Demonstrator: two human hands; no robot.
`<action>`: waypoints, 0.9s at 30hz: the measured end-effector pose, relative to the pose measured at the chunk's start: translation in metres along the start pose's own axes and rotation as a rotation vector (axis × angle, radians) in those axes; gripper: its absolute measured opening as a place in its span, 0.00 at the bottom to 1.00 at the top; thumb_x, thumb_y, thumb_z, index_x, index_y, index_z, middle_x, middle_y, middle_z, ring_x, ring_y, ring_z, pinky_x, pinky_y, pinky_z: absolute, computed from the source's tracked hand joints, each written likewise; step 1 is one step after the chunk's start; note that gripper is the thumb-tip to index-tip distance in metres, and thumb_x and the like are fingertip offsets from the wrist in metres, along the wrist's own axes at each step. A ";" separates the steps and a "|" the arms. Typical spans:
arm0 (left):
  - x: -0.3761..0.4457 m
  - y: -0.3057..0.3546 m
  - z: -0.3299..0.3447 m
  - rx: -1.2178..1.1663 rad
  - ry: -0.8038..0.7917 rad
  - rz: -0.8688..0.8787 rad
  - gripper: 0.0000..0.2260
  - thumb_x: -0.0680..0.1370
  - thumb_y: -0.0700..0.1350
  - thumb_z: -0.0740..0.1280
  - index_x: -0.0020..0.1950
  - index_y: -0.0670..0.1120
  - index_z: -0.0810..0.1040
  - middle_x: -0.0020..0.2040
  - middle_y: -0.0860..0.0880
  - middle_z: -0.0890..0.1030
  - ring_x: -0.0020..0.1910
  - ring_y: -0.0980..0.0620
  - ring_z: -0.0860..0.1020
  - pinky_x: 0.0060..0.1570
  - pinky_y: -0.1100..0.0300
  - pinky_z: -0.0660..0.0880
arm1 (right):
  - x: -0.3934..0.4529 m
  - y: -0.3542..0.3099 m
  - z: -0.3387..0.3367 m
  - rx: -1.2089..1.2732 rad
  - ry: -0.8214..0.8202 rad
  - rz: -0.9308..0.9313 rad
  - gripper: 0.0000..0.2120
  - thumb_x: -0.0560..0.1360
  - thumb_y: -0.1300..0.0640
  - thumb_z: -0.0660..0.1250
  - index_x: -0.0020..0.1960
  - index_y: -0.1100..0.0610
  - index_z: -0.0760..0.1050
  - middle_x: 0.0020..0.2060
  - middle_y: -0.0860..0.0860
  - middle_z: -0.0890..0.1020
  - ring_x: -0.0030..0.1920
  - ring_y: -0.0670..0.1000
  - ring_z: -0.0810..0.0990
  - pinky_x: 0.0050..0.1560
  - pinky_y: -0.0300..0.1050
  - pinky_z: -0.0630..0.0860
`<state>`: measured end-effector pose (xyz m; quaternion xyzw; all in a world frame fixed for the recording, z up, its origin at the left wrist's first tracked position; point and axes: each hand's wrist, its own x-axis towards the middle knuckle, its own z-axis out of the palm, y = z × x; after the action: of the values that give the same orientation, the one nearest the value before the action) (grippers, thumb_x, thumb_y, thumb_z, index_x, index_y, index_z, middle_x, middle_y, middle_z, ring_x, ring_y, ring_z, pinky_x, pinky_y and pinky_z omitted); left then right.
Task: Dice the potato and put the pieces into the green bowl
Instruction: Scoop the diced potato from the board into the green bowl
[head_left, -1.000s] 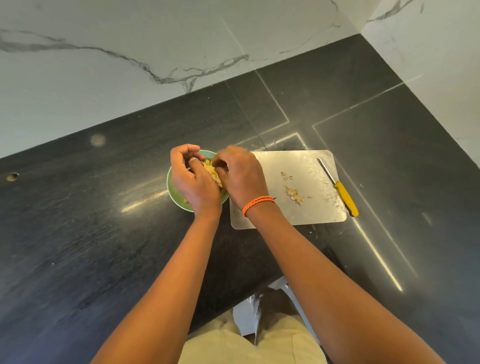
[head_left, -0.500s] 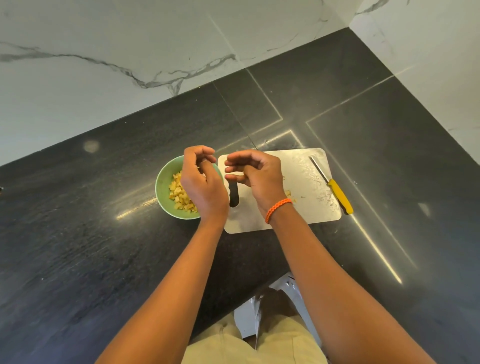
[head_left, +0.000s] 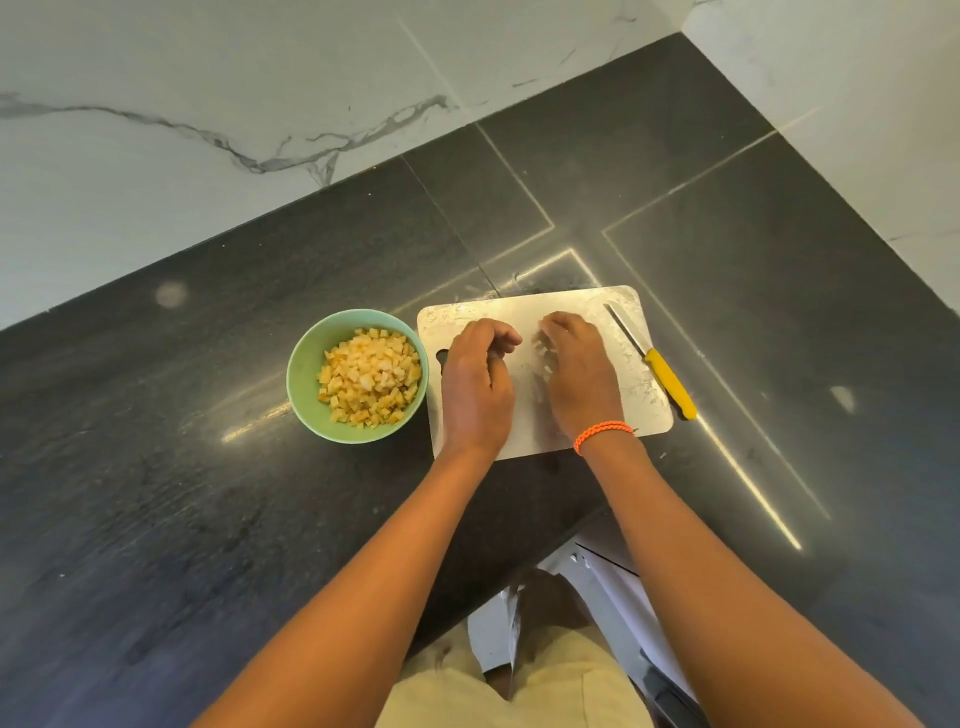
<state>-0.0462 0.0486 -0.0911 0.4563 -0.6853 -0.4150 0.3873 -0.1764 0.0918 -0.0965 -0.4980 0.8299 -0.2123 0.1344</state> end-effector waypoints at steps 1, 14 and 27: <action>-0.002 -0.004 0.002 0.018 -0.023 -0.038 0.17 0.77 0.27 0.59 0.54 0.46 0.79 0.51 0.52 0.81 0.52 0.53 0.79 0.55 0.51 0.79 | -0.004 0.001 0.003 -0.052 -0.022 -0.052 0.24 0.78 0.69 0.67 0.73 0.61 0.73 0.70 0.55 0.74 0.71 0.55 0.71 0.69 0.50 0.73; -0.012 -0.026 0.003 0.126 -0.090 -0.058 0.16 0.77 0.29 0.63 0.59 0.45 0.78 0.56 0.50 0.80 0.55 0.53 0.79 0.56 0.56 0.80 | -0.049 0.045 0.004 -0.305 0.013 -0.275 0.16 0.75 0.62 0.75 0.62 0.60 0.82 0.60 0.56 0.81 0.62 0.58 0.79 0.64 0.52 0.78; -0.018 -0.031 0.008 0.222 -0.113 0.054 0.15 0.76 0.30 0.65 0.59 0.44 0.78 0.55 0.48 0.79 0.55 0.52 0.76 0.55 0.61 0.77 | -0.044 0.023 0.002 -0.169 -0.003 -0.135 0.26 0.76 0.68 0.67 0.74 0.62 0.71 0.70 0.58 0.73 0.71 0.59 0.71 0.67 0.52 0.75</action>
<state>-0.0389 0.0598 -0.1253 0.4538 -0.7597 -0.3509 0.3061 -0.1725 0.1401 -0.1087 -0.5629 0.8091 -0.1494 0.0786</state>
